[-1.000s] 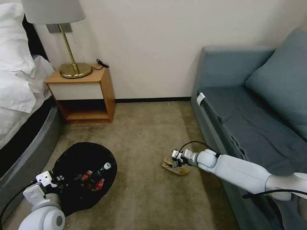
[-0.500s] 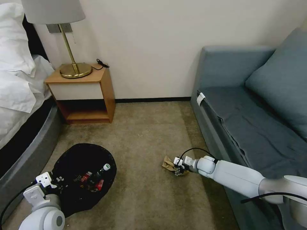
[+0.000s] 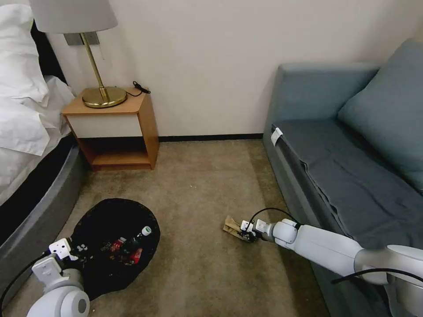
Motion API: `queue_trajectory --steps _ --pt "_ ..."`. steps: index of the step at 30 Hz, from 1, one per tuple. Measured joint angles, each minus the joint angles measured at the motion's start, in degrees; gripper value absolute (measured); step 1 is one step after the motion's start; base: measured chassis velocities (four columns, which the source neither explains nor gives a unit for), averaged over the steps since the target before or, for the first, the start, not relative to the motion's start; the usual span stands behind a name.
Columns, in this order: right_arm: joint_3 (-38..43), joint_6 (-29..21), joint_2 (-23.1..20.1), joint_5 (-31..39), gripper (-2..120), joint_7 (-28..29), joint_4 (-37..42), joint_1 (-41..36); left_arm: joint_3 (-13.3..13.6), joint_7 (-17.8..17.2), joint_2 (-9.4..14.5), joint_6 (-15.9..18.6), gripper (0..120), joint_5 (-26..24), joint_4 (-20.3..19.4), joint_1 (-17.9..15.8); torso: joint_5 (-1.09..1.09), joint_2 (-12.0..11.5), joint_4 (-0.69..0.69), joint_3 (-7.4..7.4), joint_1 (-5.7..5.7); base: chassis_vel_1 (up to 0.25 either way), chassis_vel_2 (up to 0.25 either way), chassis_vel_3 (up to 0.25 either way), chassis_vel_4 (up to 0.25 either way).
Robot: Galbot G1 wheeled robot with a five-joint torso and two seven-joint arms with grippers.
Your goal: Pick up the trash bin, then pick up the garbage on the floor and place it into the trash bin.
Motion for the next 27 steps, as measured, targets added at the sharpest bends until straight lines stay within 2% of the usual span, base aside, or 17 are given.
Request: queue_trajectory --steps 1,3,6,14,19,21,22,25,26,27 --pt "0.0 0.0 0.0 0.0 16 0.0 0.0 0.0 0.0 0.0 0.0 0.0 2 0.0 0.0 0.0 0.0 0.0 0.0 0.0 0.0 0.0 0.0 0.0 0.0" --pt "-0.1 0.5 -0.1 0.1 5 0.0 0.1 -0.1 0.0 0.0 0.0 0.0 2 0.0 -0.1 0.1 0.0 0.0 0.0 0.0 0.0 0.0 0.0 0.0 0.0" --pt "-0.1 0.9 -0.2 0.2 0 0.0 0.4 -0.2 0.0 0.0 -0.1 -0.1 2 0.0 -0.2 0.3 0.0 0.0 0.0 0.0 0.0 0.0 0.0 0.0 0.0" --pt "2.2 2.4 -1.3 1.5 0 1.8 3.7 -0.3 0.1 0.0 -0.1 -0.2 2 0.0 -0.5 0.4 0.0 0.0 0.0 0.0 0.0 0.0 0.0 0.0 0.0" --pt "8.7 3.5 -2.7 3.3 0 3.9 11.1 -0.4 0.2 0.0 -0.1 -0.2 2 0.0 -0.8 0.4 0.0 0.0 -0.01 0.0 0.0 0.0 0.0 0.0 0.0" --pt "11.6 2.1 -3.6 6.3 0 5.8 18.4 -0.2 0.2 0.0 -0.1 -0.1 2 0.0 -0.8 0.3 0.0 0.0 0.0 0.0 0.0 0.0 0.0 0.0 0.0" --pt "11.6 2.1 -3.6 6.3 0 5.8 18.4 -0.2 0.2 0.0 -0.1 -0.1 2 0.0 -0.8 0.3 0.0 0.0 0.0 0.0 0.0 0.0 0.0 0.0 0.0" --pt "13.4 -1.2 -4.3 12.4 0 9.8 30.2 1.0 0.6 0.0 -0.2 0.1 2 0.3 -0.9 0.0 -0.02 0.0 0.01 0.0 0.0 0.0 0.0 0.0 0.0" --pt "13.4 -1.2 -4.3 12.4 0 9.8 30.2 1.0 0.6 0.0 -0.2 0.1 2 0.3 -0.9 0.0 -0.02 0.0 0.01 0.0 0.0 0.0 0.0 0.0 0.0" --pt "13.4 -2.2 -4.1 15.1 0 11.8 34.9 1.6 0.8 0.0 -0.3 0.1 2 0.5 -0.9 -0.1 -0.02 0.0 -0.01 0.0 0.0 0.0 0.0 0.0 0.0"
